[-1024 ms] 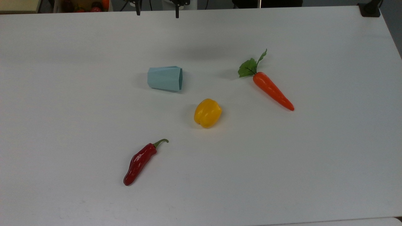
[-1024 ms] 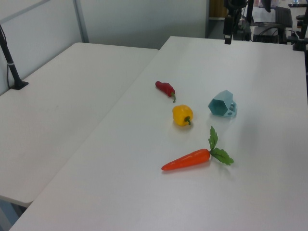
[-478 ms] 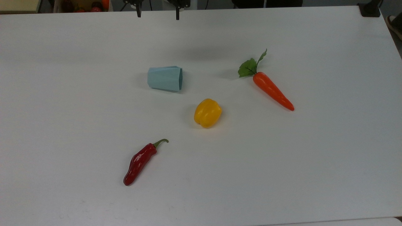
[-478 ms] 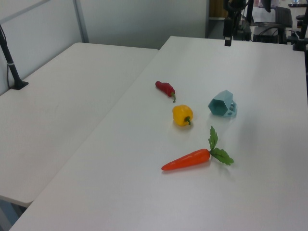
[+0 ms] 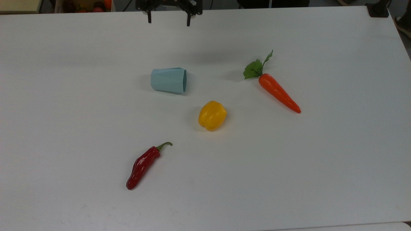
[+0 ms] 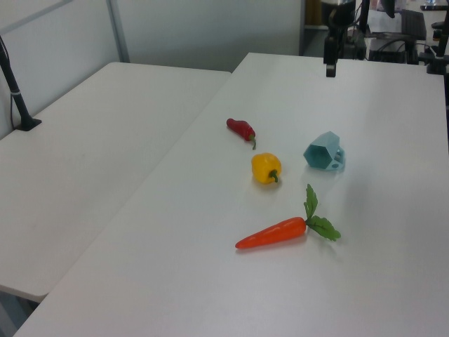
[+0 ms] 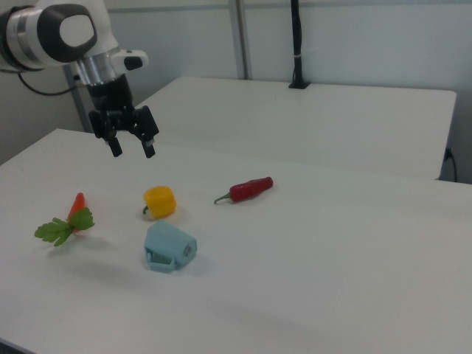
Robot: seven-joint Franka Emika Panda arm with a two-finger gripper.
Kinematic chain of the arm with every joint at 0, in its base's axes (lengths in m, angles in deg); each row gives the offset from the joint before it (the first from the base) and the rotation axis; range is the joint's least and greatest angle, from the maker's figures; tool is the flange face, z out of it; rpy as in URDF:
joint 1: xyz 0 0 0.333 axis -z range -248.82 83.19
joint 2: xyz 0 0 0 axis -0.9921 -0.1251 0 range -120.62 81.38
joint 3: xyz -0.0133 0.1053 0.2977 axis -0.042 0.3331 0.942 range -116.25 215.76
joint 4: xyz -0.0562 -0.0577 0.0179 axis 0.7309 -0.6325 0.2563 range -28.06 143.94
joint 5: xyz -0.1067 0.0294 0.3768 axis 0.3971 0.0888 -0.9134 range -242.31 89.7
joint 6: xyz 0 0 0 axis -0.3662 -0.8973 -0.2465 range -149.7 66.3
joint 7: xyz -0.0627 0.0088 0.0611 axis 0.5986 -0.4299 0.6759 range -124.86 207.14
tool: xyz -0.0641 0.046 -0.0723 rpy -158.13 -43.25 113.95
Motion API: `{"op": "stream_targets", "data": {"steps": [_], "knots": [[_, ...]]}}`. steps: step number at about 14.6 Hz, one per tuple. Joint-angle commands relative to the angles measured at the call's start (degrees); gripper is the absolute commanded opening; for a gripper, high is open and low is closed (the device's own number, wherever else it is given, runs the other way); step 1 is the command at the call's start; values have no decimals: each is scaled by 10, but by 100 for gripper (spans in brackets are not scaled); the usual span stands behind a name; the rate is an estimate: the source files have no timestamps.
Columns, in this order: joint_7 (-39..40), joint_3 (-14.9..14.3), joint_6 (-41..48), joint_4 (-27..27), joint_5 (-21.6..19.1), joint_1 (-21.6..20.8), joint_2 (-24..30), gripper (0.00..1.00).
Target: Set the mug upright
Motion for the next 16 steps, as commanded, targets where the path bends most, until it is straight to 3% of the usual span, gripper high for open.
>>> {"op": "stream_targets", "data": {"steps": [1,5,8,14,16], "knots": [[-79,0,28,11,74,-60,-37,100],[-130,0,30,11,132,-100,-91,100],[-205,0,32,12,210,-127,-150,100],[-307,-1,32,13,292,-145,-229,96],[-334,-1,33,18,310,-144,-241,91]]}}
